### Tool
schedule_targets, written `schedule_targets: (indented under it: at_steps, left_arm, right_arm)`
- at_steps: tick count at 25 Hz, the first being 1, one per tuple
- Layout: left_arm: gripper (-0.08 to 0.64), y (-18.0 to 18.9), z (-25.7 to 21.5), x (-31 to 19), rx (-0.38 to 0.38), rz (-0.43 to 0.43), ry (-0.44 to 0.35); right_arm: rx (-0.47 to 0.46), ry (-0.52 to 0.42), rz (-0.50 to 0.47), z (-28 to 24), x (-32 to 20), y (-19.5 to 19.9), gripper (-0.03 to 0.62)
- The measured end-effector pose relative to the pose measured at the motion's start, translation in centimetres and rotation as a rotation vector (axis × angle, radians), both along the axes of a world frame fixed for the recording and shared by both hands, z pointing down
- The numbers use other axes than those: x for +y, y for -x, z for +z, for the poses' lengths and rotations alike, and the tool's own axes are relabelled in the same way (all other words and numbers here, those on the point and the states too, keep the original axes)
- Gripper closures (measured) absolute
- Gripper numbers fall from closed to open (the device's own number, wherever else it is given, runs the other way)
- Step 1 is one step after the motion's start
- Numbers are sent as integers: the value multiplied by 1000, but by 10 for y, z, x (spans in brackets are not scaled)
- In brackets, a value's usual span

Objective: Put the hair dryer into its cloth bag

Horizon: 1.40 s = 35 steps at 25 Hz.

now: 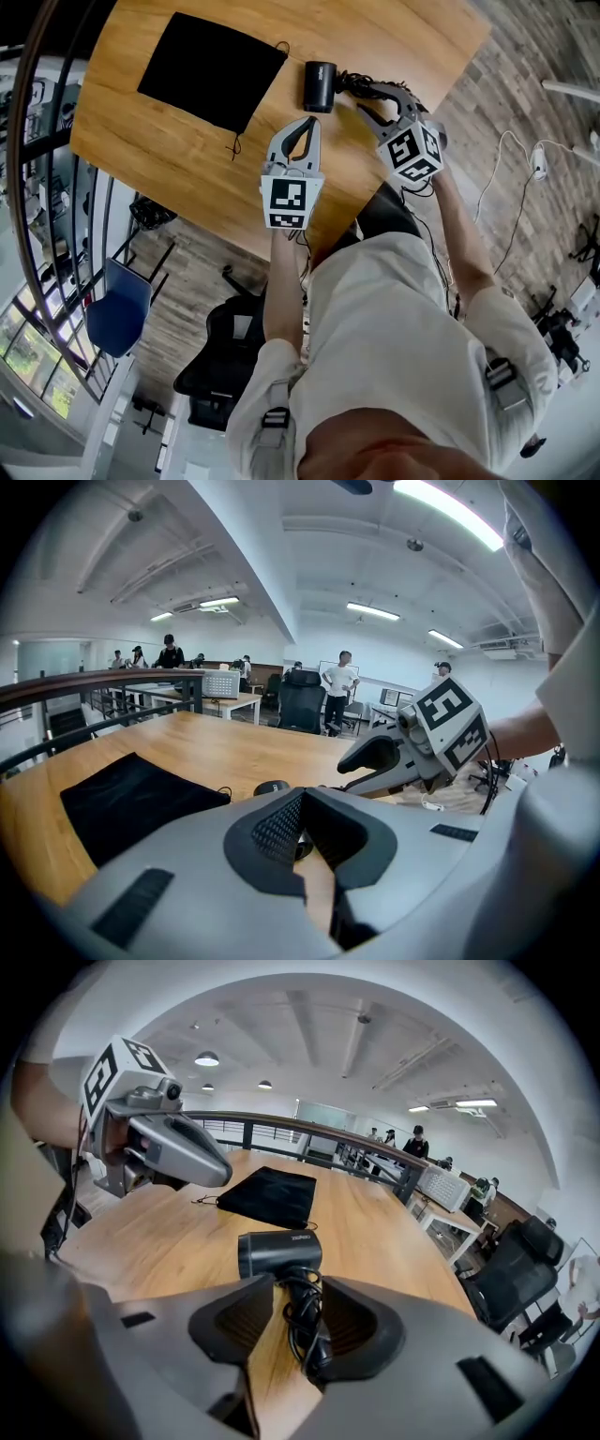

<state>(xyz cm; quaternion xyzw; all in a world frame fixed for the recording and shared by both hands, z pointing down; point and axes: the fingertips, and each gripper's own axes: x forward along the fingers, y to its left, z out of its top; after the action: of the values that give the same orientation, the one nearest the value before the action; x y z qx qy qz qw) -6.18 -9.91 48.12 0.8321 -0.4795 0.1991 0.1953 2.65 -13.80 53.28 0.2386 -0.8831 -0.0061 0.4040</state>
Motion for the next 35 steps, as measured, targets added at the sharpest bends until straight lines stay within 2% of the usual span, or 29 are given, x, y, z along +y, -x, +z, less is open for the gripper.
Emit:
schedule_targets:
  at_steps: [12,20,28,35]
  left_arm:
    - [543,-16,24,-13,-8,54,30]
    - [542,-16,35,-18,-12,58,43]
    - [541,-6,41,-17,-20,50,53]
    - [541,3,45,-18,-23,36,55]
  right_arm:
    - [138,53,-92,53,-15,3,290]
    - [191,101,-131,80,-24,7,284]
    - [275,99,-156,96,-27,6,296]
    - [280,106,-170,97,-27,5,308]
